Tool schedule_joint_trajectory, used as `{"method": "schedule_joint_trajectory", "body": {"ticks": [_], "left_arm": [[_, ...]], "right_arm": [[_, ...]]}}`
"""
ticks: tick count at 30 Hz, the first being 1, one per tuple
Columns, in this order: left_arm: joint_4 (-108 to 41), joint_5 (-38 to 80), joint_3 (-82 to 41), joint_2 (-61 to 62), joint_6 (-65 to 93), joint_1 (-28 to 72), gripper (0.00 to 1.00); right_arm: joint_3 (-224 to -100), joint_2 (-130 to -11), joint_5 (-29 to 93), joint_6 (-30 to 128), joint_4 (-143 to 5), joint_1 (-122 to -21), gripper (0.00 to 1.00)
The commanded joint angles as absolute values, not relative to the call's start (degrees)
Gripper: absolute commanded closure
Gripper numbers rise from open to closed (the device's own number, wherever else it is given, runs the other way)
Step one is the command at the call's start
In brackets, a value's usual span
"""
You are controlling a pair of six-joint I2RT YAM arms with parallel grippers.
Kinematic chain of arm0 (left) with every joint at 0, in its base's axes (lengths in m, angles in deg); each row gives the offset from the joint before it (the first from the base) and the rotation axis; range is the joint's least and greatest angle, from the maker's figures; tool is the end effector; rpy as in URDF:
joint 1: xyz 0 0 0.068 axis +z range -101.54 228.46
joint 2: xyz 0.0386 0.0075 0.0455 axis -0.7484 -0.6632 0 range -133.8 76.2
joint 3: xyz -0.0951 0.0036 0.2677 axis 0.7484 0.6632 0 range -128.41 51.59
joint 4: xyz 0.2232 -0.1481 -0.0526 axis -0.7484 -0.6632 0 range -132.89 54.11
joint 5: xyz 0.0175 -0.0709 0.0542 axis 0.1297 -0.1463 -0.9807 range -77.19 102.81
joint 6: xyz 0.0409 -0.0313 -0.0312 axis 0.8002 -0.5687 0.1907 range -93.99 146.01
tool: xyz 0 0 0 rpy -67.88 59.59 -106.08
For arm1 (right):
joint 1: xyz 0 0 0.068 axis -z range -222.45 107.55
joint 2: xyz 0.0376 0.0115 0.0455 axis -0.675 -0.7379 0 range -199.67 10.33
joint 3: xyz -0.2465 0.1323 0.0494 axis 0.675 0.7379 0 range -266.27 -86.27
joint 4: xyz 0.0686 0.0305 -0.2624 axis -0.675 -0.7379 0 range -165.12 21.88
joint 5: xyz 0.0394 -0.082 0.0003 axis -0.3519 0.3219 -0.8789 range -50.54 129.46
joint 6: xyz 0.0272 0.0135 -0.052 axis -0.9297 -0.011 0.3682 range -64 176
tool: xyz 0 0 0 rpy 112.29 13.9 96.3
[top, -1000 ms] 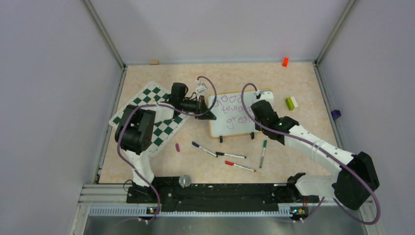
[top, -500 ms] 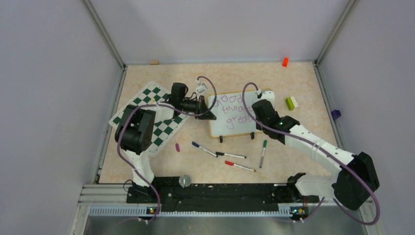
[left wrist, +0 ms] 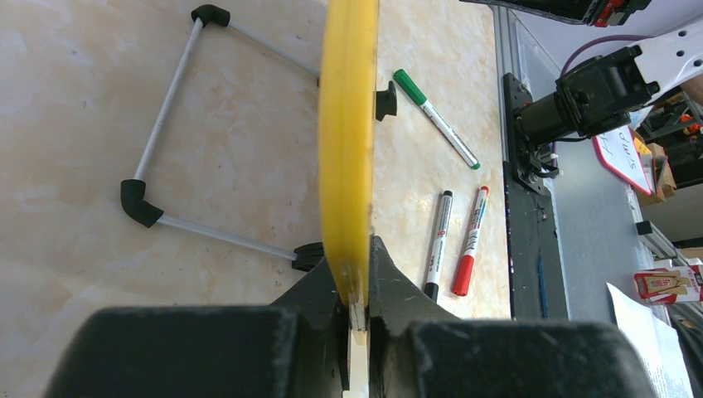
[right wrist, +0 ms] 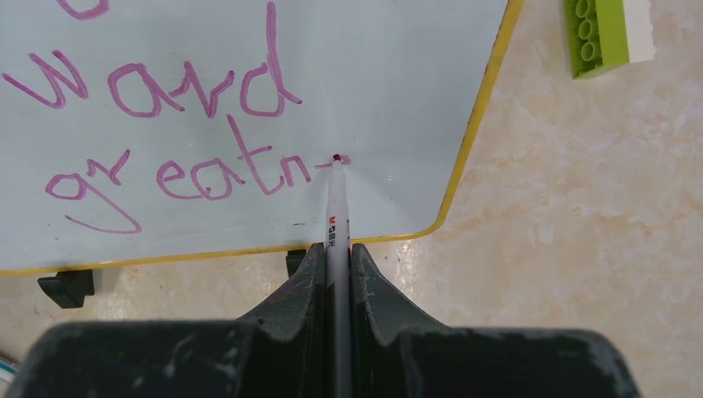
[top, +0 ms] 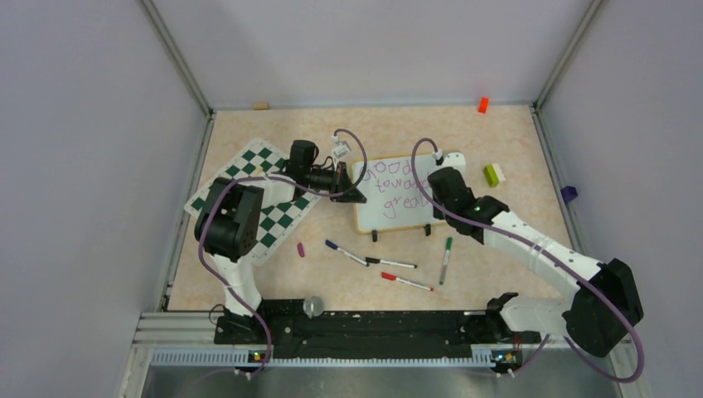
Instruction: Write a sentence on the whiteboard
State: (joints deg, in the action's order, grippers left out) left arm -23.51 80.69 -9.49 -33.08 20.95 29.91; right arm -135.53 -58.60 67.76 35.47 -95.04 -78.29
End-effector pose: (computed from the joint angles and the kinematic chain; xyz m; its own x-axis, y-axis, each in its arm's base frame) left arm 0.3668 -0.1667 0.1688 -0.6261 0.1751 -0.7599 0.7798 0.1341 -0.6115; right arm 0.2241 0.1358 0.2583 -0.6397 -0.0812 -0.7643 -0.0290 0.9962 -0.0816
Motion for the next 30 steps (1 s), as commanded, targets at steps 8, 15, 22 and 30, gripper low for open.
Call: {"method": "schedule_joint_trajectory", "body": {"ticks": [8,15,22,30], "left_arm": [[-24.62,77.3,-9.06,-33.77,24.34,29.18,1.0],[-24.56,77.31,-9.06,-33.83,24.34,29.12,1.0],[-24.62,77.3,-9.06,-33.78,24.34,29.12,1.0],[-24.6,77.41,-9.06,-33.77,24.34,29.2,1.0]], "right_arm": [[-136.63,-56.37,63.18,36.24,-90.65,-77.52,1.0],[-135.93,-57.67,63.7,35.0,-93.62,-77.53,1.0],[-135.49,-58.01,64.0,33.96,-95.88,-77.52,1.0],[-135.9,-60.17,65.86,33.64,-96.94,-77.54,1.0]]}}
